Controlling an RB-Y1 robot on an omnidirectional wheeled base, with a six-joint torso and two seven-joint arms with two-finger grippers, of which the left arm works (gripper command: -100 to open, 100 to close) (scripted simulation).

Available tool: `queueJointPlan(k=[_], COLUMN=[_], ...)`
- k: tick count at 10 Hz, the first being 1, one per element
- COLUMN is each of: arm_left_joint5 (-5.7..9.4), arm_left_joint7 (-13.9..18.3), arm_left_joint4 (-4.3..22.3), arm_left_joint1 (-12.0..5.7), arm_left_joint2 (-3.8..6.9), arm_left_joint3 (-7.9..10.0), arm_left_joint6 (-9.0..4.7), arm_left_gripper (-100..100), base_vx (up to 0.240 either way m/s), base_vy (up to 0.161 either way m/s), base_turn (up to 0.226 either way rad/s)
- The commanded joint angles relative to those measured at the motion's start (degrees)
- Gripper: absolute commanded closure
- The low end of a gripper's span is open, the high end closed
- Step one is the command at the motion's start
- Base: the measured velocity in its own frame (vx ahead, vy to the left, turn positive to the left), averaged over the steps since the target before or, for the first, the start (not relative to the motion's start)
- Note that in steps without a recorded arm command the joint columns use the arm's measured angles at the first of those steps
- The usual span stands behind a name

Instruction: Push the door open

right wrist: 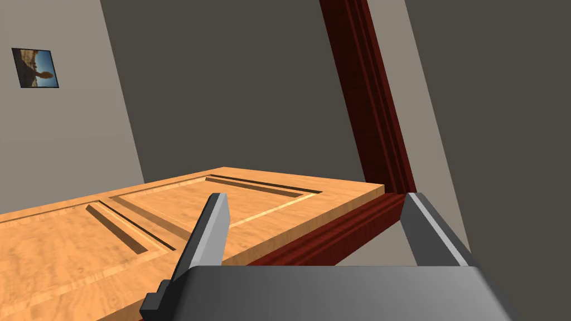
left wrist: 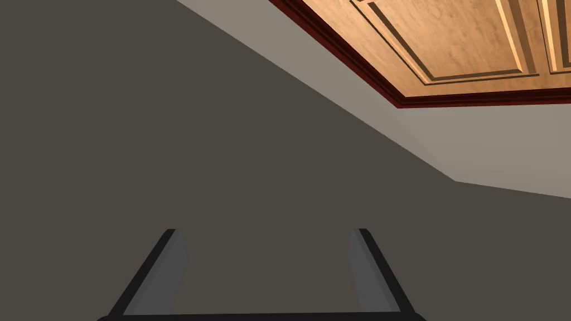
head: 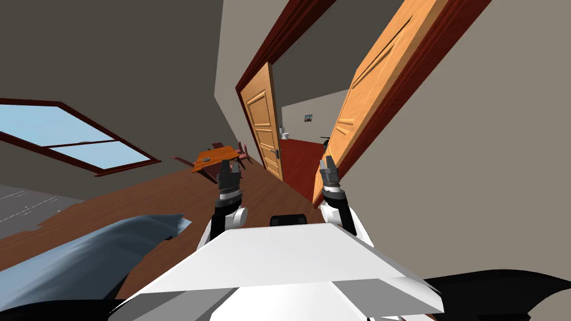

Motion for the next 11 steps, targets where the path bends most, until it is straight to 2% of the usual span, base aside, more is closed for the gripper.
queueJointPlan(k=[1,11], arm_left_joint5=[-0.05,-0.46], arm_left_joint7=[0.48,4.47], arm_left_joint4=[1.68,15.7], arm_left_joint1=[-1.02,-9.48], arm_left_joint2=[0.28,1.81], arm_left_joint3=[-0.41,-3.8], arm_left_joint6=[0.1,0.95], arm_left_gripper=[-100,-100], base_vx=[0.039,0.091], base_vy=[0.033,0.078], base_turn=[-0.023,-0.031])
